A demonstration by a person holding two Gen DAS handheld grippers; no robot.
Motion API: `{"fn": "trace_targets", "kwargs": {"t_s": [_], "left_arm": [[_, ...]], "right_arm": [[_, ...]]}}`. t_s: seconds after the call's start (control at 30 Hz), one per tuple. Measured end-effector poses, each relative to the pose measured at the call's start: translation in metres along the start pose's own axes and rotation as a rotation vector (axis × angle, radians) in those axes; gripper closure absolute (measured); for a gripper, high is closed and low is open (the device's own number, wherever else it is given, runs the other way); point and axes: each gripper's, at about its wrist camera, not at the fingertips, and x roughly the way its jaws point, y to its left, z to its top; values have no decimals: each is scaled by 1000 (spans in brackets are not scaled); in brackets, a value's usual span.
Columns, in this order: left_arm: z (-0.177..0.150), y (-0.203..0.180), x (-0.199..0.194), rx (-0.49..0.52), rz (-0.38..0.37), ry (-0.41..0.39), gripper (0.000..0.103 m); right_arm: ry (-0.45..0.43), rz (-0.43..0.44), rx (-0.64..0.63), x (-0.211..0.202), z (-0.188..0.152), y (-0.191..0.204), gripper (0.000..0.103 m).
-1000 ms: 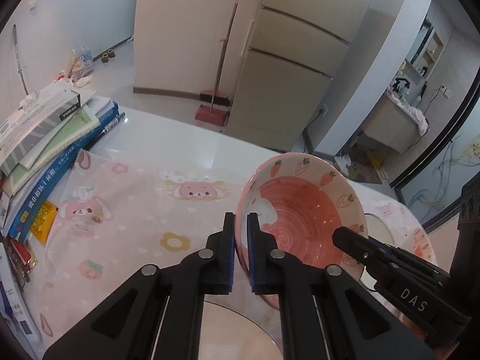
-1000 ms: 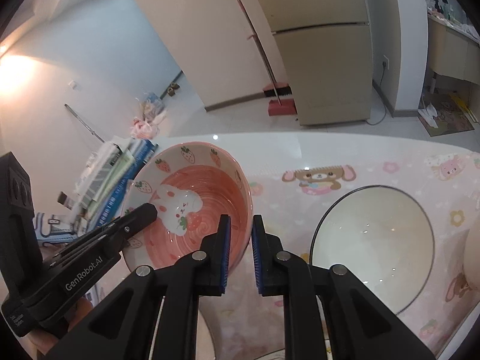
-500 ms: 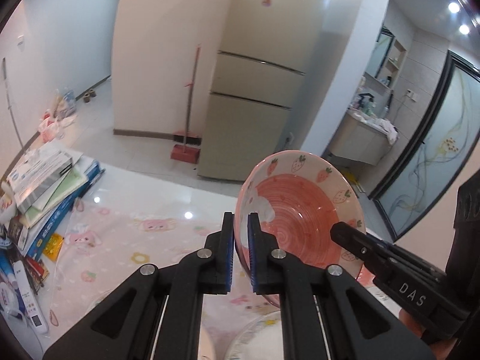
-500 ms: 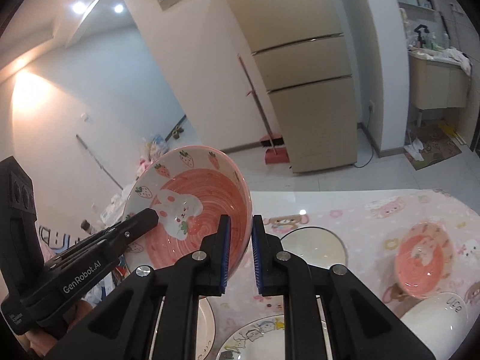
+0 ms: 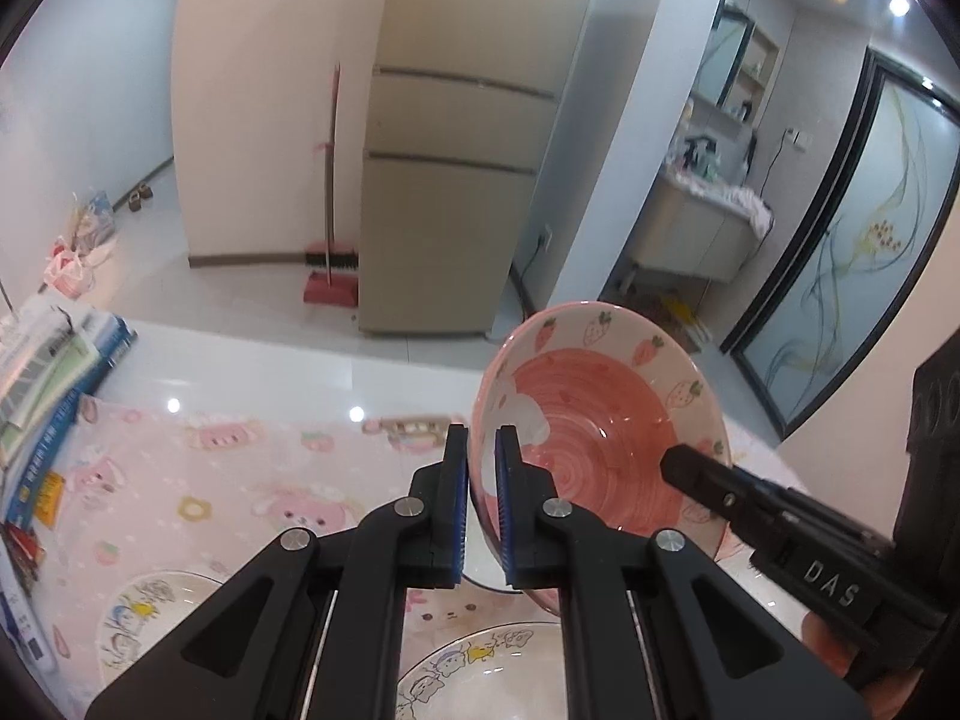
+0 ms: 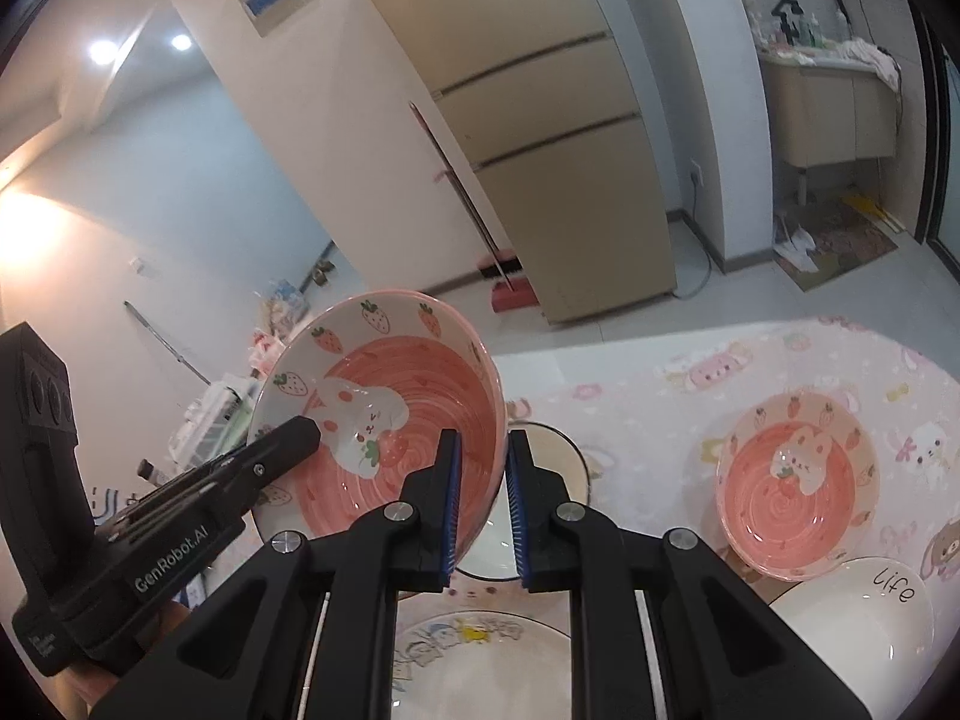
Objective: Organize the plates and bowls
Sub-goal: 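Lift and carry the pink bowl with the left tool while the right tool carries its bowl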
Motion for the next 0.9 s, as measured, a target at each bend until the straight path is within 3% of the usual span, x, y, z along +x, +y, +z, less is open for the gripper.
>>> {"fn": "trace_targets", "kwargs": {"t_s": [0.13,0.3,0.47,0.9], "left_arm": [[-7,3,28,-29,-10,70,96],[-18,1,49,-17,22,104,96],[-25,9,72,-11,-4,141,96],[-39,6,88,45,76,194,96]], "right_arm": [[53,-19,19,26,-4,-14,86],[110,-51,34,56,-13,-22,86],[134,-75,11,74,-17,-29,86],[189,-105,-16,99,-26,-35,85]]}}
